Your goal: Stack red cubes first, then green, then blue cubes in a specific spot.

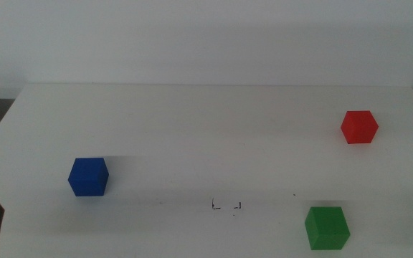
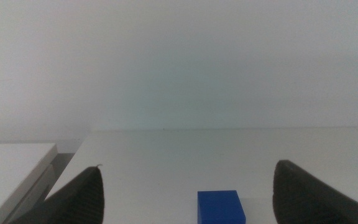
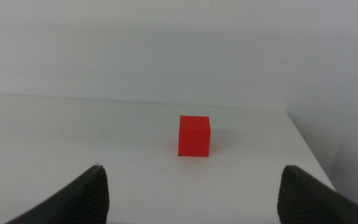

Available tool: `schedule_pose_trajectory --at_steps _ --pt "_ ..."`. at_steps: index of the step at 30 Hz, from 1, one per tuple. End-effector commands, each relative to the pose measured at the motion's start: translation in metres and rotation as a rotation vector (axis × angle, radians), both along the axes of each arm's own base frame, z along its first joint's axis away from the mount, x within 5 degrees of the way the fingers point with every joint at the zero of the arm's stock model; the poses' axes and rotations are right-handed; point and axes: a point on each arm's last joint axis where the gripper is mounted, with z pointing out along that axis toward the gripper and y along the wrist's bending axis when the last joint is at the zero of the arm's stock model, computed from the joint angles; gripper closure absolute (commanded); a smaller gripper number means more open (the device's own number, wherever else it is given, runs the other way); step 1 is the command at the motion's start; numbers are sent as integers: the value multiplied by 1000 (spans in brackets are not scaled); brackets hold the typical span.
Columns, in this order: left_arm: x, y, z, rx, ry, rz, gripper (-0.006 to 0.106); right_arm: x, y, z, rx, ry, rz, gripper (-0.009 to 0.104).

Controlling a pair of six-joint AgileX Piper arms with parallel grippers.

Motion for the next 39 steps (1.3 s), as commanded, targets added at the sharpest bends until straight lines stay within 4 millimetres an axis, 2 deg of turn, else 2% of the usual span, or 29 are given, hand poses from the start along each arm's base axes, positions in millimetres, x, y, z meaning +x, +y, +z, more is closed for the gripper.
schedule_pose_trajectory --at_steps 1,10,13,16,23,29,34,39 --pt "0 0 2 -12 -18 3 10 0 0 0 -9 -15 -6 3" --pt "0 0 2 -12 -18 3 10 0 0 4 57 -38 -6 3" --pt "0 0 2 -12 -18 3 10 -1 0 25 58 -61 -6 3" --pt "0 0 2 -12 -18 3 10 7 0 53 64 18 -8 3" --pt "0 0 2 -12 -18 3 10 46 6 121 138 310 11 3" --pt "0 0 2 -12 -18 3 10 85 12 162 147 631 36 3" --pt "0 0 2 -12 -18 3 10 115 14 177 160 664 38 3" --pt "0 0 2 -12 -18 3 10 126 15 174 171 685 39 3"
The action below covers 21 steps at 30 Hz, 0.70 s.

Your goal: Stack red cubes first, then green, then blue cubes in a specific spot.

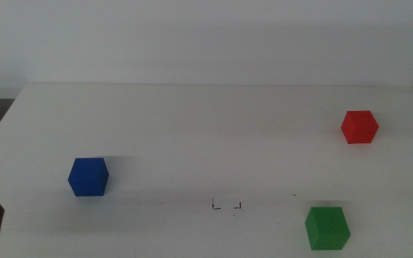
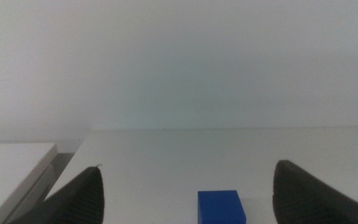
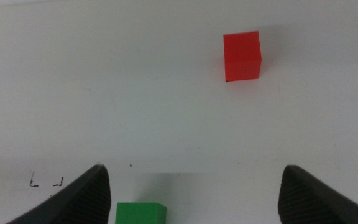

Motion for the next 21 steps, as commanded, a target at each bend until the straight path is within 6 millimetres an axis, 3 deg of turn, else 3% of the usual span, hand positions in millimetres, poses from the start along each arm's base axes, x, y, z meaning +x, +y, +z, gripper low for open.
schedule_pose_trajectory --at_steps 1,4,9,14,21 --pt "0 0 2 -12 -18 3 10 5 -1 2 -7 -14 -3 3" --pt "0 0 2 -12 -18 3 10 14 -2 1 -16 -19 -7 3" --pt "0 0 2 -12 -18 3 10 47 -4 3 -76 41 -5 3" --pt "0 0 2 -12 -18 3 10 87 -5 6 -117 166 7 3" --pt "0 0 2 -12 -18 3 10 150 -4 -5 -155 270 43 3"
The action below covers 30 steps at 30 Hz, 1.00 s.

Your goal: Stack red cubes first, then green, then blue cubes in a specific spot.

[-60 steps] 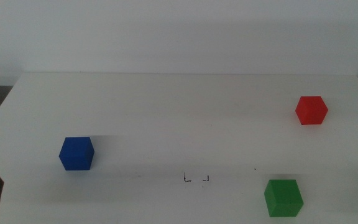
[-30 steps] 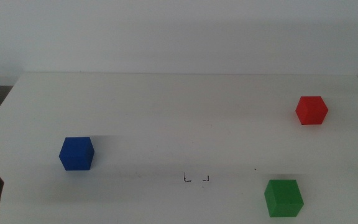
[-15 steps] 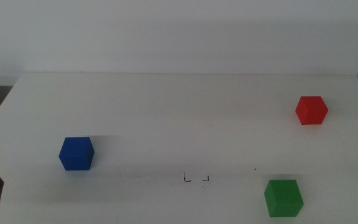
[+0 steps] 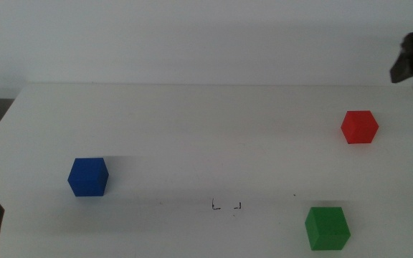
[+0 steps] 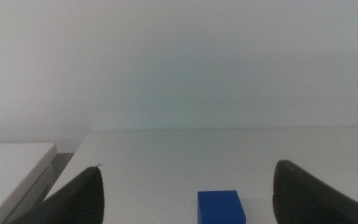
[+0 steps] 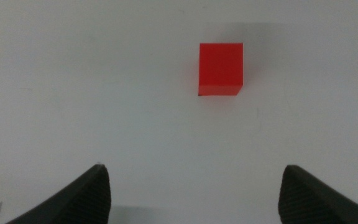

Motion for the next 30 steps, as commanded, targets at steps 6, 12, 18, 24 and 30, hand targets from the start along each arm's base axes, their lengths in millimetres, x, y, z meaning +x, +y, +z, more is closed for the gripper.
schedule_pose_trajectory --at_steps 6,12,18,24,30 --pt "0 0 2 -12 -18 3 10 60 -5 -33 -73 101 16 3" --pt "0 0 2 -12 -18 3 10 103 -6 -70 -102 156 21 3" --pt "0 0 2 -12 -18 3 10 134 -5 -107 -100 210 26 3" --pt "0 0 2 -12 -18 3 10 147 -7 -150 -107 289 29 3" --pt "0 0 2 -12 -18 3 10 155 -10 -176 -109 303 19 3"
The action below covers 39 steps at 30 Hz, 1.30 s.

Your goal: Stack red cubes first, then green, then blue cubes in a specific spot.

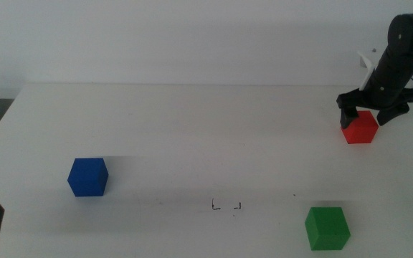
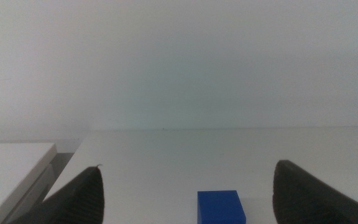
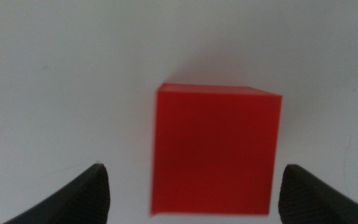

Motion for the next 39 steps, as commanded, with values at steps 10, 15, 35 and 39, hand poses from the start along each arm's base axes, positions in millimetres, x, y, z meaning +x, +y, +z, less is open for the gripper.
schedule_pose_trajectory --at_steps 10,15,35,39 --pt "0 0 2 -12 -18 3 10 12 -15 -20 2 -44 -32 4" --pt "0 0 2 -12 -18 3 10 15 -15 -27 2 -57 -31 20" --pt "0 0 2 -12 -18 3 10 -28 68 72 33 -113 -109 80" --pt "0 0 2 -12 -18 3 10 -50 120 91 32 -138 -86 81"
